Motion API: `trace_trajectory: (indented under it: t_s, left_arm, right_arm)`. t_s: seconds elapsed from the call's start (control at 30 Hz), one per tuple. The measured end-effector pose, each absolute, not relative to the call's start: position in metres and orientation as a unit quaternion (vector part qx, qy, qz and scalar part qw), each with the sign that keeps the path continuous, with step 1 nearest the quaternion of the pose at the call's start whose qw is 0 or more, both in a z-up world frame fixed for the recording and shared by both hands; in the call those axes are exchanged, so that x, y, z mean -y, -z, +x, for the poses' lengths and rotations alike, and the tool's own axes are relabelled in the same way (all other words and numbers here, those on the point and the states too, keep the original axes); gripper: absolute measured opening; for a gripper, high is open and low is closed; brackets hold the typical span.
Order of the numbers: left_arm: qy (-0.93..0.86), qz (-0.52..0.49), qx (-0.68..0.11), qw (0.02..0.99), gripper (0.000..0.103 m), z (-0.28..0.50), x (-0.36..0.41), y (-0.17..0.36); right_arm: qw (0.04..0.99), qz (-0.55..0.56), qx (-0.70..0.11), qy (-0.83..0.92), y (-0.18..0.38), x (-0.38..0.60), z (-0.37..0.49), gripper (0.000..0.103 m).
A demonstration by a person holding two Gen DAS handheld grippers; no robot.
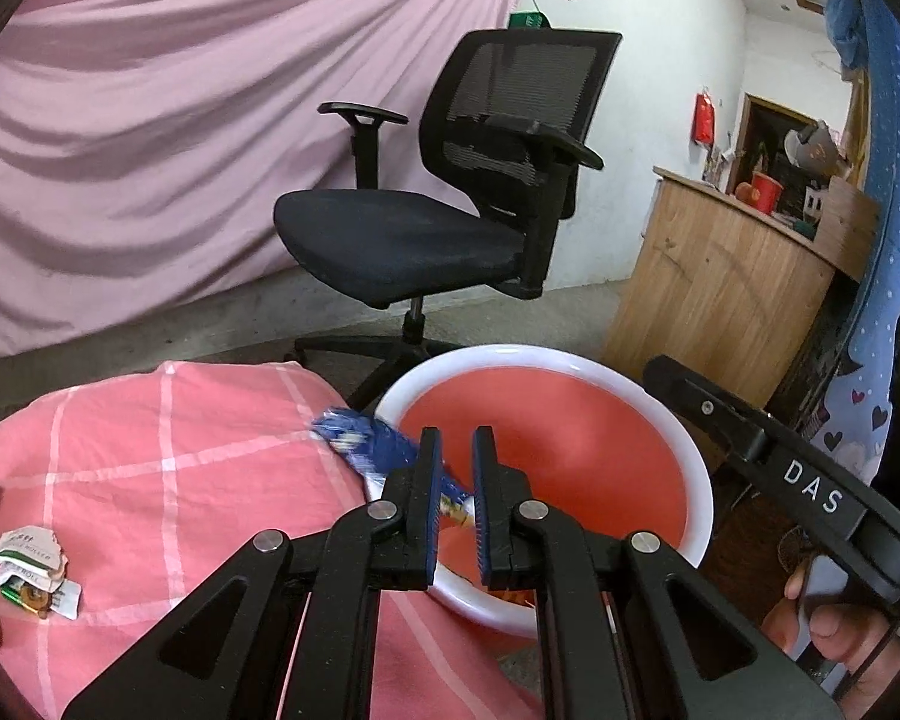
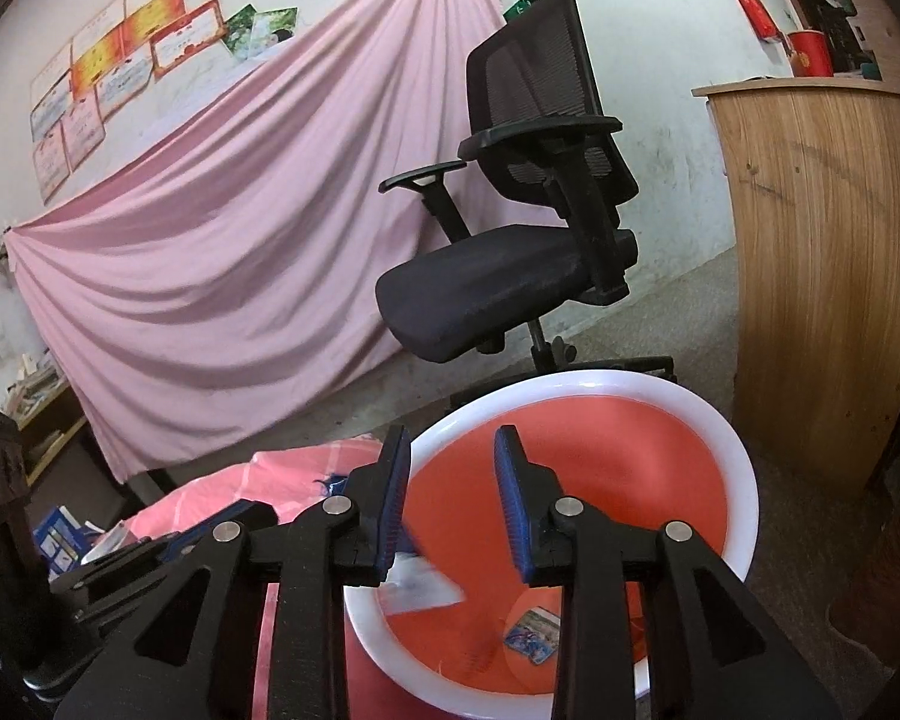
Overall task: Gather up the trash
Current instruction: 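Move both tools back over the table toward the toothpaste tube and packets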
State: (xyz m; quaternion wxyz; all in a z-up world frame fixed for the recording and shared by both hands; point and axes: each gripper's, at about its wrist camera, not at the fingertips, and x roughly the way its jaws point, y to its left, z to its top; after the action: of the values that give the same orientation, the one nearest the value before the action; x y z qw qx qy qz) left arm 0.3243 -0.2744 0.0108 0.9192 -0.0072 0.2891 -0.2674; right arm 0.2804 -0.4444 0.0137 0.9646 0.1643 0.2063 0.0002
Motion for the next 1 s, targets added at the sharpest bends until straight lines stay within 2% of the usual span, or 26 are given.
trace_trajectory:
  t_s: [0.07, 0.1, 0.13, 0.3, 0.37, 0.43, 0.5, 0.57, 0.6, 0.63, 0.73, 0.8, 1.0]
  left_arm:
    - [0.255, -0.017, -0.285, 0.924, 0.017, 0.324, 0.266, -0.013]
    - [0.246, -0.024, -0.282, 0.927, 0.029, 0.323, 0.261, -0.014]
    - [0.241, -0.032, -0.278, 0.929, 0.035, 0.323, 0.256, -0.015]
    - [0.211, -0.063, -0.267, 0.938, 0.035, 0.322, 0.228, -0.023]
    - [0.200, -0.068, -0.261, 0.942, 0.040, 0.320, 0.216, -0.027]
    - [0.185, -0.072, -0.250, 0.948, 0.056, 0.315, 0.205, -0.031]
    - [0.168, -0.078, -0.229, 0.956, 0.061, 0.307, 0.191, -0.036]
    - [0.157, -0.080, -0.218, 0.960, 0.072, 0.302, 0.181, -0.040]
    - [0.148, -0.081, -0.211, 0.963, 0.084, 0.300, 0.175, -0.043]
    - [0.135, -0.086, -0.199, 0.967, 0.092, 0.295, 0.165, -0.046]
    - [0.108, -0.100, -0.169, 0.975, 0.099, 0.283, 0.143, -0.051]
    - [0.095, -0.104, -0.158, 0.977, 0.100, 0.278, 0.131, -0.053]
    - [0.051, -0.107, -0.134, 0.984, 0.100, 0.256, 0.088, -0.051]
  right_arm:
    - [0.965, 0.162, -0.204, 0.000, -0.015, 0.444, 0.281, 0.028]
    - [0.966, 0.161, -0.202, -0.001, -0.016, 0.443, 0.281, 0.029]
    - [0.966, 0.161, -0.201, -0.003, -0.016, 0.442, 0.281, 0.029]
    - [0.970, 0.148, -0.192, -0.010, -0.021, 0.433, 0.280, 0.041]
    - [0.972, 0.140, -0.186, -0.014, -0.024, 0.427, 0.279, 0.043]
    - [0.976, 0.131, -0.174, -0.019, -0.028, 0.420, 0.278, 0.050]
    - [0.980, 0.120, -0.159, -0.024, -0.033, 0.411, 0.275, 0.056]
    - [0.983, 0.110, -0.145, -0.029, -0.037, 0.402, 0.272, 0.072]
    - [0.984, 0.106, -0.137, -0.032, -0.039, 0.397, 0.271, 0.078]
    - [0.985, 0.103, -0.131, -0.036, -0.040, 0.393, 0.270, 0.079]
    - [0.989, 0.091, -0.107, -0.050, -0.045, 0.379, 0.266, 0.089]
    - [0.991, 0.085, -0.089, -0.060, -0.048, 0.370, 0.262, 0.103]
    - [0.992, 0.065, -0.035, -0.106, -0.056, 0.338, 0.253, 0.103]
